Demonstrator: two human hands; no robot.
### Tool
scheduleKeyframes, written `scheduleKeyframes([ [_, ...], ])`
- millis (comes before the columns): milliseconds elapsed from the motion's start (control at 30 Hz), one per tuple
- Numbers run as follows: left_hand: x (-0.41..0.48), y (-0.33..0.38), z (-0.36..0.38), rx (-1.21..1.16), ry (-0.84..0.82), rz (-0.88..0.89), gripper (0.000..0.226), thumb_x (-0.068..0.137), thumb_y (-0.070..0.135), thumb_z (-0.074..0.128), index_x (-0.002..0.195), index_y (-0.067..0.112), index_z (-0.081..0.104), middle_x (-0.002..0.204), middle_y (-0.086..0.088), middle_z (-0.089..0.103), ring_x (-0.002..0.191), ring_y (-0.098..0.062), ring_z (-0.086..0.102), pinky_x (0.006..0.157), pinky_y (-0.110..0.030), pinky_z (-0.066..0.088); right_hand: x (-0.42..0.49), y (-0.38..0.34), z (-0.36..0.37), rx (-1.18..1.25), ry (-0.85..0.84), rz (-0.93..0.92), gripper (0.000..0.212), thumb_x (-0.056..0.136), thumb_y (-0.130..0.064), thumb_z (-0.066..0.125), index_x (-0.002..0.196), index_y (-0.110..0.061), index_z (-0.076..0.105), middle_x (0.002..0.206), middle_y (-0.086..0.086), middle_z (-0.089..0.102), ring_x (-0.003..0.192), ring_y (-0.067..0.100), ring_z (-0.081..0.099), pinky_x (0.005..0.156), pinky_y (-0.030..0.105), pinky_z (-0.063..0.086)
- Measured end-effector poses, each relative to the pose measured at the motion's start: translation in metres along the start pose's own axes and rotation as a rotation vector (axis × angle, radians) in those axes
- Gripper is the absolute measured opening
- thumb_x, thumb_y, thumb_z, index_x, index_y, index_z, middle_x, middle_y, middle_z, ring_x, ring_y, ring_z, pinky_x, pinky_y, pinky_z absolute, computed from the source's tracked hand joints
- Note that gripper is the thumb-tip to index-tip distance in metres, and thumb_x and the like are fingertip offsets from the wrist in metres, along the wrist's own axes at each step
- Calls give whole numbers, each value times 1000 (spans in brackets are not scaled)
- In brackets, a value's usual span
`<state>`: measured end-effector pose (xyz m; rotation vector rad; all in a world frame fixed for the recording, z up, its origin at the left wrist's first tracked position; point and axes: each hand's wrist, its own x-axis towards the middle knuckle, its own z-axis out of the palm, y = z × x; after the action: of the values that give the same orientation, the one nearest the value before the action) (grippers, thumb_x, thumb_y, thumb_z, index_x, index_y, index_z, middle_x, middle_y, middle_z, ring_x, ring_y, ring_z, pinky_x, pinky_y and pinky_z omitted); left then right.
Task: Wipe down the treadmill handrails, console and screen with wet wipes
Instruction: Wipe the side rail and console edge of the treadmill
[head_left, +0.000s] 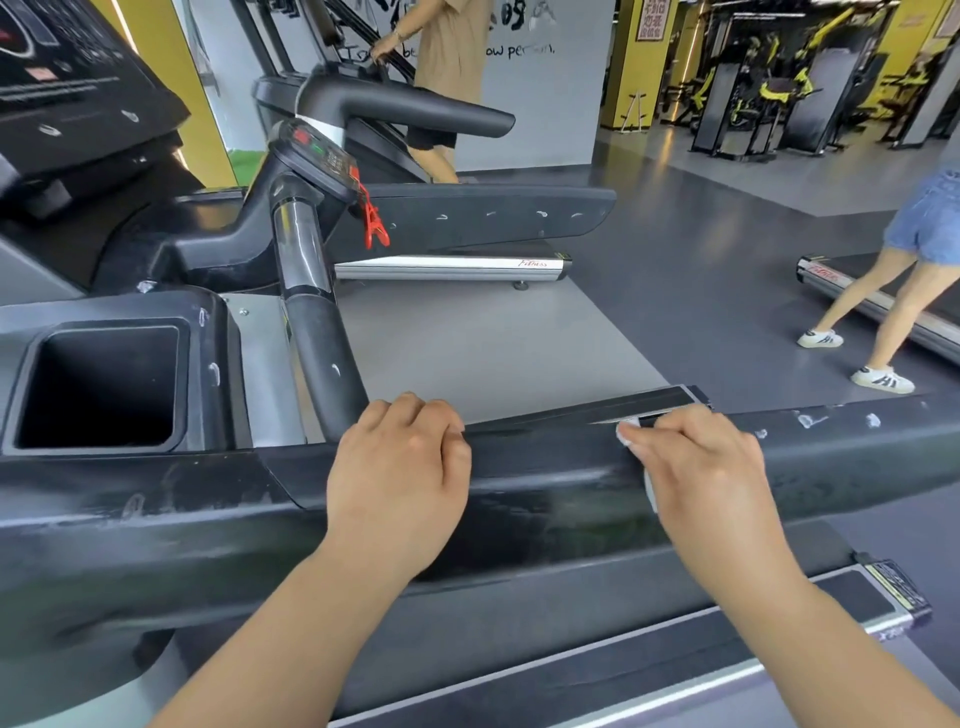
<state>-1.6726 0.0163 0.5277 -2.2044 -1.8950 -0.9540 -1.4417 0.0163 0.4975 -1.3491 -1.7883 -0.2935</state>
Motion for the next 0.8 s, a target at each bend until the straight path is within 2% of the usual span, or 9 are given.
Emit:
scheduleKeyframes([
  [67,4,2,0,-17,-33,-23,56,79,40,13,85,18,64,83,3,62,78,-19,48,70,-30,39,9,-27,6,85,12,13,15,83,-12,61,90,-11,74,75,2,54,65,24,50,63,40,45],
  [100,5,3,1,-25,-38,-41,62,76,43,8,89,20,64,88,5,61,83,-18,47,74,-28,37,13,-46,12,102,16,-26,13,82,-12,63,89,-13,74,75,1,56,66,24,50,64,37,43],
  [200,6,1,1,-51,-27,-59,65,73,45,6,90,20,64,91,5,62,87,-19,48,78,-30,38,10,-88,36,31,-12,-186,11,81,-14,64,84,-21,72,74,-1,52,65,21,46,64,30,25],
  [267,4,0,0,-57,-26,-50,62,76,44,10,88,19,65,89,3,63,85,-21,49,77,-33,40,6,-81,40,31,-41,-216,17,84,-15,57,90,-21,71,76,-1,51,67,21,45,64,30,22],
  [433,2,-1,1,-44,21,-27,51,82,37,20,86,16,67,83,0,64,78,-26,53,70,-34,43,6,-8,12,-53,-30,-135,26,79,-9,51,92,-12,73,74,7,56,62,31,53,61,35,39],
  [500,1,-1,2,-44,41,-32,47,83,33,24,83,15,67,79,-1,64,73,-27,53,67,-34,44,6,12,3,-125,-22,-48,22,77,-5,58,90,-10,75,72,9,57,60,33,54,62,35,38],
  [567,1,1,2,-44,42,-54,43,84,30,26,80,14,66,75,-1,63,69,-28,54,63,-35,46,12,5,-2,-88,4,5,16,77,-5,63,86,-9,75,70,8,55,58,32,53,60,36,41],
  [667,2,2,1,-68,27,-73,46,83,32,23,79,14,66,76,-1,63,72,-27,54,65,-35,45,19,-49,9,41,-10,-67,12,78,-3,64,81,-9,73,71,6,57,61,29,53,60,37,46],
  [800,4,-2,0,-103,33,-67,55,79,39,15,82,15,64,83,0,64,81,-24,51,71,-31,37,10,-97,38,19,-84,-205,14,73,-11,70,81,-22,70,75,-2,51,67,21,48,65,29,22],
])
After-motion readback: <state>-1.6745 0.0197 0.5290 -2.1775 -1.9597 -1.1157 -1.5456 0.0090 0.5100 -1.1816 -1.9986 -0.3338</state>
